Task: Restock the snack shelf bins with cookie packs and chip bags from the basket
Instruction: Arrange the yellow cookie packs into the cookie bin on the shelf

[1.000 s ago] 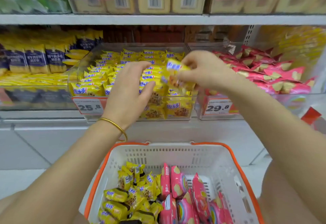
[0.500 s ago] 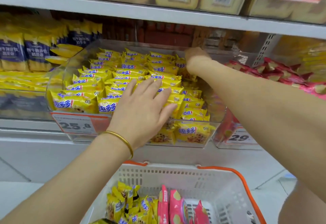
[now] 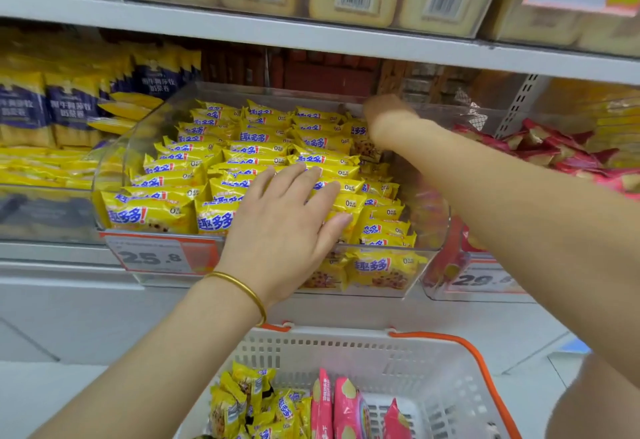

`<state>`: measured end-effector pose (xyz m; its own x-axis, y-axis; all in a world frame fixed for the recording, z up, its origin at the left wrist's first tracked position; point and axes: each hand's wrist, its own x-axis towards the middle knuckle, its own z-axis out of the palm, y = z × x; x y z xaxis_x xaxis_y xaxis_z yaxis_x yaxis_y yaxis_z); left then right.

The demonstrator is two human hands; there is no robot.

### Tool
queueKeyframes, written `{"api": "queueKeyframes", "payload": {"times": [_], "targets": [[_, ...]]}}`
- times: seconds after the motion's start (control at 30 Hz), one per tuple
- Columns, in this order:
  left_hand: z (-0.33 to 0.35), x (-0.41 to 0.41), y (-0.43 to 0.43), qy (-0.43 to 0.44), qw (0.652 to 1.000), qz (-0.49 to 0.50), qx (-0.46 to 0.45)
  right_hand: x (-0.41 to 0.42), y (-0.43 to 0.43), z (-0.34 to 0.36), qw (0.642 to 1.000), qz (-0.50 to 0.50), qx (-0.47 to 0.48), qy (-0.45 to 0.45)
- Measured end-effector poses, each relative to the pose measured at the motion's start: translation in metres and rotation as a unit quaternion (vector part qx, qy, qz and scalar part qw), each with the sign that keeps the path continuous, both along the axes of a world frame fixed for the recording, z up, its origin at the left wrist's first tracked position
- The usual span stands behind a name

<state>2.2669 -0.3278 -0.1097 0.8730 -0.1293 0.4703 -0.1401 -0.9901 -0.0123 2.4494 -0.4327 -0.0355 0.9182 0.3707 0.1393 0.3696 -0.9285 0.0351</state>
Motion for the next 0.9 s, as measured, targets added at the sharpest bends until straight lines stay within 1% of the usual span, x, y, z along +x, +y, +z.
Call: {"api": "queueKeyframes", "payload": {"times": [0.07, 0.13, 0.2, 0.27, 0.33, 0.4, 0.47, 0.53, 0.6, 0.67, 0.73, 0.8, 0.9], "targets": [[0.002, -0.005, 0.0, -0.014, 1.0, -0.011, -0.015, -0.019, -0.012, 0.008, 0.999, 0.012, 0.033, -0.024], [0.006, -0.013, -0.001, -0.046, 0.998, -0.025, -0.025, -0.051, -0.032, 0.01, 0.991, 0.044, 0.1, -0.071], [0.01, -0.025, -0.006, -0.089, 0.995, -0.034, -0.022, -0.094, -0.052, 0.009, 0.98, 0.084, 0.157, -0.088], [0.011, -0.043, -0.012, -0.113, 0.993, -0.039, -0.017, -0.138, -0.065, 0.007, 0.97, 0.136, 0.196, -0.047], [0.012, -0.062, -0.017, -0.105, 0.994, -0.043, -0.01, -0.169, -0.07, 0.0, 0.962, 0.189, 0.196, 0.032], [0.009, -0.08, -0.019, -0.069, 0.996, -0.049, 0.001, -0.183, -0.066, -0.019, 0.954, 0.223, 0.145, 0.136], [-0.001, -0.094, -0.016, -0.004, 0.999, -0.051, 0.017, -0.187, -0.06, -0.054, 0.94, 0.239, 0.067, 0.233], [-0.018, -0.107, -0.011, 0.071, 0.996, -0.042, 0.038, -0.19, -0.055, -0.102, 0.915, 0.236, -0.003, 0.326], [-0.038, -0.118, -0.004, 0.149, 0.987, -0.022, 0.062, -0.196, -0.056, -0.156, 0.886, 0.234, -0.059, 0.396], [-0.054, -0.126, 0.003, 0.217, 0.973, -0.012, 0.08, -0.201, -0.056, -0.209, 0.866, 0.239, -0.11, 0.426], [-0.065, -0.132, 0.008, 0.25, 0.964, -0.018, 0.087, -0.204, -0.054, -0.256, 0.861, 0.242, -0.144, 0.424], [-0.074, -0.135, 0.011, 0.259, 0.961, -0.029, 0.091, -0.206, -0.047, -0.294, 0.867, 0.229, -0.124, 0.425], [-0.081, -0.134, 0.013, 0.263, 0.959, -0.042, 0.094, -0.211, -0.034, -0.334, 0.871, 0.199, -0.045, 0.447]]}}
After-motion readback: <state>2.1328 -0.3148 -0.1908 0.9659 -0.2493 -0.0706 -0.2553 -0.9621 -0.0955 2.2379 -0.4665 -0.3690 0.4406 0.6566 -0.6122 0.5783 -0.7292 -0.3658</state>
